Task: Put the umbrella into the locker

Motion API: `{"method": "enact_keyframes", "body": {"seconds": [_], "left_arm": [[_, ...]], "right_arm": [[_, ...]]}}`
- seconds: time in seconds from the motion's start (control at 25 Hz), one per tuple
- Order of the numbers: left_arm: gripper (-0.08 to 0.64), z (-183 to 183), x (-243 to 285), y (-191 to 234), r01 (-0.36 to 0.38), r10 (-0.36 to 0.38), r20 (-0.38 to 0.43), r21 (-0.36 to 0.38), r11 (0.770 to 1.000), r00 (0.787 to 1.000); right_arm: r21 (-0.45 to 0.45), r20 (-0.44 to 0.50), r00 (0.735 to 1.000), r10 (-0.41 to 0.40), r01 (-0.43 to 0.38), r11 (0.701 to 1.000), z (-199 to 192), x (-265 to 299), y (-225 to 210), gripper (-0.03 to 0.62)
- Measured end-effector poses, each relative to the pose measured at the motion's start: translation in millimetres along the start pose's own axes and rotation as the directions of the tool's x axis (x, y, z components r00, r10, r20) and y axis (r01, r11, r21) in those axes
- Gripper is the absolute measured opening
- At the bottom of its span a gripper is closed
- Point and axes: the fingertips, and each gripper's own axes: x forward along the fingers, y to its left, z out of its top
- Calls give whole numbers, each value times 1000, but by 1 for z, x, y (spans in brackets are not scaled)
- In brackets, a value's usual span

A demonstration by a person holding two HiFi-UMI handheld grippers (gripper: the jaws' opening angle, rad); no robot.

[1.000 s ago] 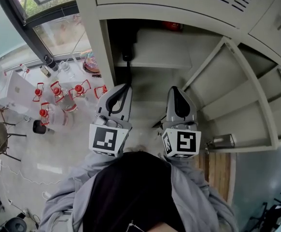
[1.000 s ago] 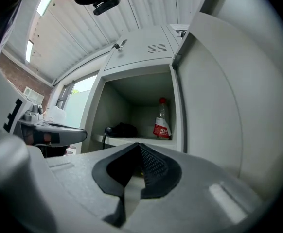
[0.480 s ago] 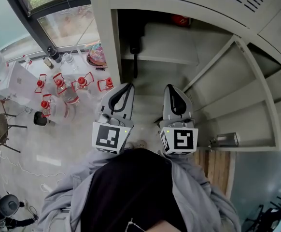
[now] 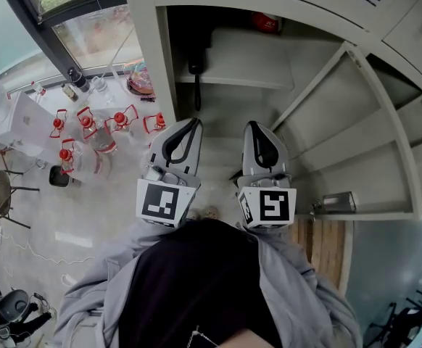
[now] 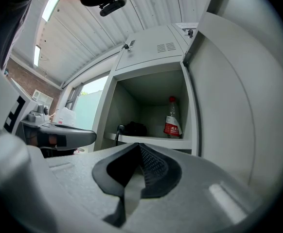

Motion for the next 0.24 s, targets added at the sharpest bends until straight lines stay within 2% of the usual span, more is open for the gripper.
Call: {"method": "enact_keyframes", "body": {"seconds": [0.24], "left_arm": [[15,-1,1,-11,12,-12,6,-1,1000,1000]], "right_arm": [[-13,3,1000,24,-24,1000,0,-6,0,3]]}}
